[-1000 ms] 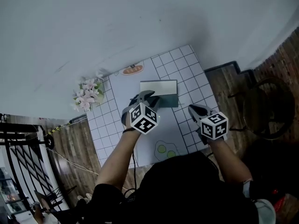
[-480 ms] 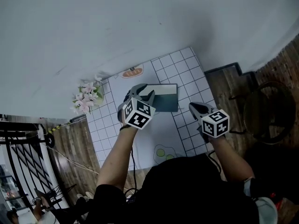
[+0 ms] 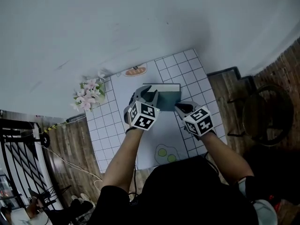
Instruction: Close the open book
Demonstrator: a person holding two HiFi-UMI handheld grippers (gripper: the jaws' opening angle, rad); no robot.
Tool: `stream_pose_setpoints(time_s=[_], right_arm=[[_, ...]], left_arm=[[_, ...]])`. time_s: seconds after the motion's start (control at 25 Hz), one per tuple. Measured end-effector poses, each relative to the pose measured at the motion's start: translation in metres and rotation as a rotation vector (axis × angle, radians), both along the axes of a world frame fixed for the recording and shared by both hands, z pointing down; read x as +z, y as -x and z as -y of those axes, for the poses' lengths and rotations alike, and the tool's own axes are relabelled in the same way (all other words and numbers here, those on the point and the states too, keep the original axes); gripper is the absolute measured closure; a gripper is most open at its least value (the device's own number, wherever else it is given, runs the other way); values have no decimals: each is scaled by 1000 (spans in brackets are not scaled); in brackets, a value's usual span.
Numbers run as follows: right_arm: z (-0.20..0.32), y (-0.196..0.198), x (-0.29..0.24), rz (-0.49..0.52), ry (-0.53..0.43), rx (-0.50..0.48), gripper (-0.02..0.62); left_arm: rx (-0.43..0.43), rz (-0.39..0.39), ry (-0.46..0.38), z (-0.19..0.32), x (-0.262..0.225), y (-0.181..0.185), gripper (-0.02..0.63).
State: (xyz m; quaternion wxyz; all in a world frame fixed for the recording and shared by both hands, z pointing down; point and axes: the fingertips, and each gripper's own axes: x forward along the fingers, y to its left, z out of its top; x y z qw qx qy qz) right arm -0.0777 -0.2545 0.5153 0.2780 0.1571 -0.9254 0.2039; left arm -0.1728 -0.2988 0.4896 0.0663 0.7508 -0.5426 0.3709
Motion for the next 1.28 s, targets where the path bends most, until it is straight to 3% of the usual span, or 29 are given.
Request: stream_pose_setpoints(time_s=[0.16,0.36,0.68,0.92,1.28], right_arm=[[11,10,48,-191,-55,-34,538],[27,13,71,-242,-83,-29,535],[30,17,99,-332,-94,-72,532],[29,16,102,-376,-107,-70,531],[-18,22,-3,-178,-174,50,566]], left_arm=[[-50,-15,-50,-8,-11,4,497],[-93,-39,-44,-40,-10,20,497],[-256,-247,-44,-89,-17,52,497],[-315,-399,-148,-121,-71,50,498],[-321,-478,-262,-185,-129,63,499]])
